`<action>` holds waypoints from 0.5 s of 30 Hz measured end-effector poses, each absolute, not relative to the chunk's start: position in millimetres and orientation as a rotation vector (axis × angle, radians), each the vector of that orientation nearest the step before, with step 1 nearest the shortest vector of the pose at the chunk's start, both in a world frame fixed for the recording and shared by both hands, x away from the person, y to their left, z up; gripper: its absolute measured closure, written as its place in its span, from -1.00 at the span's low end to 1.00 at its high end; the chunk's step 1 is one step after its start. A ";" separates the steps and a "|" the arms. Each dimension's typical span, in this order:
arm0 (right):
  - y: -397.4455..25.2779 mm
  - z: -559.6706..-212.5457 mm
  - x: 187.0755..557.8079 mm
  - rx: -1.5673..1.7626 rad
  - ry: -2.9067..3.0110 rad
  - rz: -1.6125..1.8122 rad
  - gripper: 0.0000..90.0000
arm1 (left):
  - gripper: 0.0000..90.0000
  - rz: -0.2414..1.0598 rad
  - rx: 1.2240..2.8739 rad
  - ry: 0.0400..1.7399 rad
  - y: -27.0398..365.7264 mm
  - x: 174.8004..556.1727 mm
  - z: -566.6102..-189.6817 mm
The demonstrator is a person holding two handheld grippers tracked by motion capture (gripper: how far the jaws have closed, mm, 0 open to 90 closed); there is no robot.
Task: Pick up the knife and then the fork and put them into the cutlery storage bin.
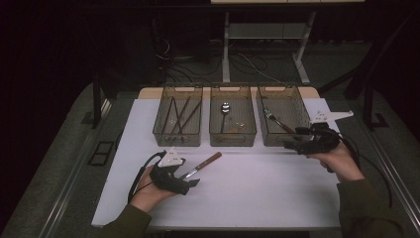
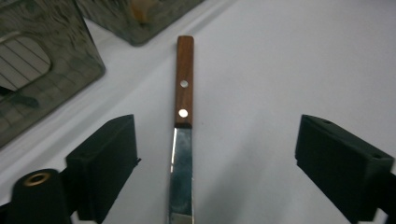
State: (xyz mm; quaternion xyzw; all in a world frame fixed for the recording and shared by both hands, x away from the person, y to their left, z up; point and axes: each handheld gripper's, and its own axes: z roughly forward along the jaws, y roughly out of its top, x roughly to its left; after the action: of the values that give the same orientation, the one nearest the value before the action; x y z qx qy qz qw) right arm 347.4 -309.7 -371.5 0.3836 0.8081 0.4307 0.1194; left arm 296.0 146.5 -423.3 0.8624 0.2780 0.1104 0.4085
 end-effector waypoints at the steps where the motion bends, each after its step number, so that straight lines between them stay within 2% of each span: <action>1: -307.1 -374.9 342.0 1.097 2.366 1.246 -0.65 | -0.67 0.284 2.177 0.705 146.6 298.7 -422.4; 9: -294.8 -407.3 305.5 1.031 2.359 1.225 -0.66 | -0.18 0.269 2.181 0.718 140.8 316.0 -420.4; 15: -292.8 -426.2 284.9 1.050 2.336 1.273 -0.67 | -0.01 0.251 2.220 0.726 128.8 332.0 -425.9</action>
State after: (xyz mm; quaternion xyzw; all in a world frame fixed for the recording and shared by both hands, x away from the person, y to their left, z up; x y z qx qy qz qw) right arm 284.9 -292.8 -426.2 0.3635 0.8088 0.4405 0.1402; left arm 332.0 128.8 -425.9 0.8718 0.2851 0.0985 0.3859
